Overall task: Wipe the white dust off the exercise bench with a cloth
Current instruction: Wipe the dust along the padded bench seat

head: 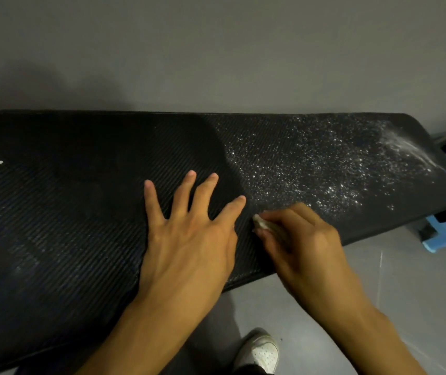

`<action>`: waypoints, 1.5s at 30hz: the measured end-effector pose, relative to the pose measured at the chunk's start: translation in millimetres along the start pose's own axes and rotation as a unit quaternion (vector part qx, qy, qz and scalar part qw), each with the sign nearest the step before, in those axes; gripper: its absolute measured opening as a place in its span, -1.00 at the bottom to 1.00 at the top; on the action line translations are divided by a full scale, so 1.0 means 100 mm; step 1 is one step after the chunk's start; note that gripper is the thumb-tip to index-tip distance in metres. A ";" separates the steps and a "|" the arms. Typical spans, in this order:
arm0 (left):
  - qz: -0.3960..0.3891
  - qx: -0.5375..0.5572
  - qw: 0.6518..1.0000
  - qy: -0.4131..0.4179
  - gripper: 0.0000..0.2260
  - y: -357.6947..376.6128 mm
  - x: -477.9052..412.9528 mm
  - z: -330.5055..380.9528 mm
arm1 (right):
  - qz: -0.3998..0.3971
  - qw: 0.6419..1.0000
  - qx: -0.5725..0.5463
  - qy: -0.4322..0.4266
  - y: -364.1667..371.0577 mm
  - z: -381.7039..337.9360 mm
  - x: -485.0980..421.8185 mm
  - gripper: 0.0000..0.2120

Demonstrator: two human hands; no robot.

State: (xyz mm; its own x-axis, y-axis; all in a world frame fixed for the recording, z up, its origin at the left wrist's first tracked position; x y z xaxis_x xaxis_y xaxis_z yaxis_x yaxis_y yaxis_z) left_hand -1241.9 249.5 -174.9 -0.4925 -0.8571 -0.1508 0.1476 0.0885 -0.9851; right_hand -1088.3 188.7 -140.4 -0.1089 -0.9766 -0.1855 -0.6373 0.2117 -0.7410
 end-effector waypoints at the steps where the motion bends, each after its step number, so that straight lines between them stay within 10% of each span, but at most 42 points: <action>1: -0.002 -0.001 1.000 -0.001 -0.59 0.00 0.00 0.00 | -0.015 1.000 -0.005 -0.005 0.04 -0.03 -0.01 -0.83; 45: 0.001 -0.020 1.000 -0.003 -0.55 0.03 0.00 0.02 | -0.072 0.997 -0.022 -0.017 0.04 0.02 -0.18 -0.82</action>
State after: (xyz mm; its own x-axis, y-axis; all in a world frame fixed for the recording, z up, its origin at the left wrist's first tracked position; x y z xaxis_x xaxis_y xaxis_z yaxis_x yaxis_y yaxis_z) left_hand -1239.8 248.6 -177.9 -0.4875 -0.8598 -0.1519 0.1145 0.1095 -0.9874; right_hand -1087.9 207.5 -141.3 0.0124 -0.9948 -0.1014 -0.6775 0.0662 -0.7325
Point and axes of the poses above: each hand's wrist, its own x-axis away from the middle knuckle, its own y-axis out of the palm, z = x × y, the point moved 4 cm from there along -x, towards the middle knuckle, and after that the axes turned 15 degrees about -x, right-handed, at the moved point
